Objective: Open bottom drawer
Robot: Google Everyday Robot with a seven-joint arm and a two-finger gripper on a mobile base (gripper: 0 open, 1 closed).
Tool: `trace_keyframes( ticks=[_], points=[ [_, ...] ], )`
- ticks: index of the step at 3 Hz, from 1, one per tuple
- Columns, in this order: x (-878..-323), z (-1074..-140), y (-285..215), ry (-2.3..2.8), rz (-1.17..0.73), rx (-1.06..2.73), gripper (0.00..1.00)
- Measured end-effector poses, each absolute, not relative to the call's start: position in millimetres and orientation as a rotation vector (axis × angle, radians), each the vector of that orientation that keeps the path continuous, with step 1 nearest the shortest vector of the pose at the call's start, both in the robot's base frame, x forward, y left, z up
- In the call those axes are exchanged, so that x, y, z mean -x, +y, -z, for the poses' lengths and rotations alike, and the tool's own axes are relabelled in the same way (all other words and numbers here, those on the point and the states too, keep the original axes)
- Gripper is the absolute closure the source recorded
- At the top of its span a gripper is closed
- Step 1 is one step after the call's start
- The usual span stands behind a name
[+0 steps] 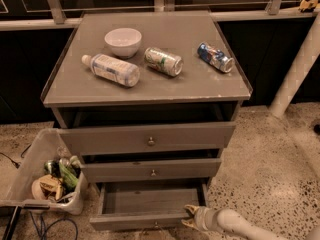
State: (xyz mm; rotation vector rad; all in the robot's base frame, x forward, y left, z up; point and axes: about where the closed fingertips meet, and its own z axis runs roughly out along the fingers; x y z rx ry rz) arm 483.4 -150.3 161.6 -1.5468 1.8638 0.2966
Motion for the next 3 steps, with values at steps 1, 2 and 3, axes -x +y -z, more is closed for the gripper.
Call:
trace_keyframes(
  ticks=[1, 2, 3],
  points=[
    [-483, -162, -150, 1.864, -0.297, 1.547, 0.12],
    [-483, -162, -150, 1.864, -0.297, 1.547, 0.11],
    [-465, -157, -162, 1.895, -0.298, 1.517, 0.35]
  ],
)
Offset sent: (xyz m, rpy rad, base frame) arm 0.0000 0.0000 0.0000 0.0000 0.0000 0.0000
